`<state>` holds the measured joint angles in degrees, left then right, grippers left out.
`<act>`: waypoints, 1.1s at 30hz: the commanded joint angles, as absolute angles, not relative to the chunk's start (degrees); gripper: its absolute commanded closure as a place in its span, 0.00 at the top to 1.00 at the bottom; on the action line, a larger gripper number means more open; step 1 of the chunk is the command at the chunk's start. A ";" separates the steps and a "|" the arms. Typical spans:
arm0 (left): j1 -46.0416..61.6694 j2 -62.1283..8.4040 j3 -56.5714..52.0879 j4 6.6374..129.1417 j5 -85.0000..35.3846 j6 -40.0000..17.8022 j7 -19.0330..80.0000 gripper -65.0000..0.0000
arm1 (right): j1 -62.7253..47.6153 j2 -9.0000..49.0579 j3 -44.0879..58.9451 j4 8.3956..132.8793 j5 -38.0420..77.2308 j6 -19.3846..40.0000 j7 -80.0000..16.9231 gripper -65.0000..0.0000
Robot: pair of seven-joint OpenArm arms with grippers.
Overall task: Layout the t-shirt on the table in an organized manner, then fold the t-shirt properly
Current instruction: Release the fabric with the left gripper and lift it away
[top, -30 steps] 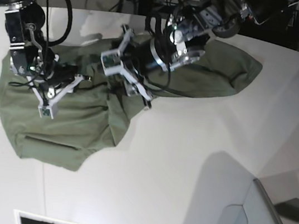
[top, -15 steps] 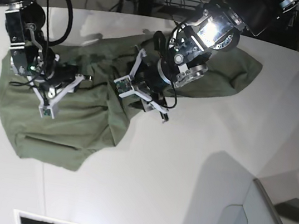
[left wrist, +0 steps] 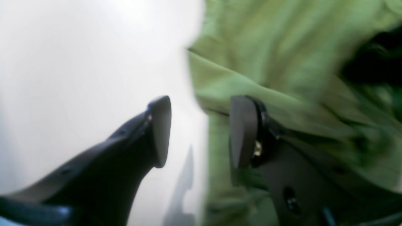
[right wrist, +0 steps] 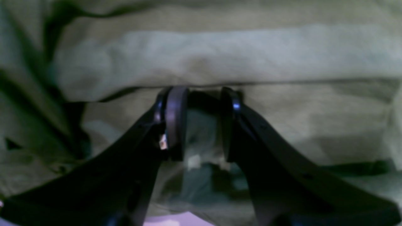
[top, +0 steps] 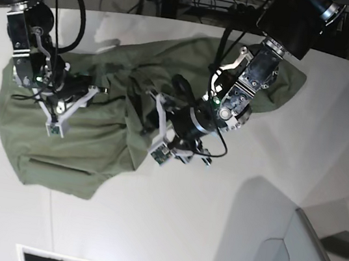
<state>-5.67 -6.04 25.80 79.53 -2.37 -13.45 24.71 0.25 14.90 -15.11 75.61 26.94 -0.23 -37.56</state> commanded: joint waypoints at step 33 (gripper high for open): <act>-14.73 -16.84 14.46 55.34 -60.53 -36.44 41.01 0.55 | 1.01 13.58 -14.81 76.97 27.30 -0.04 -36.70 0.27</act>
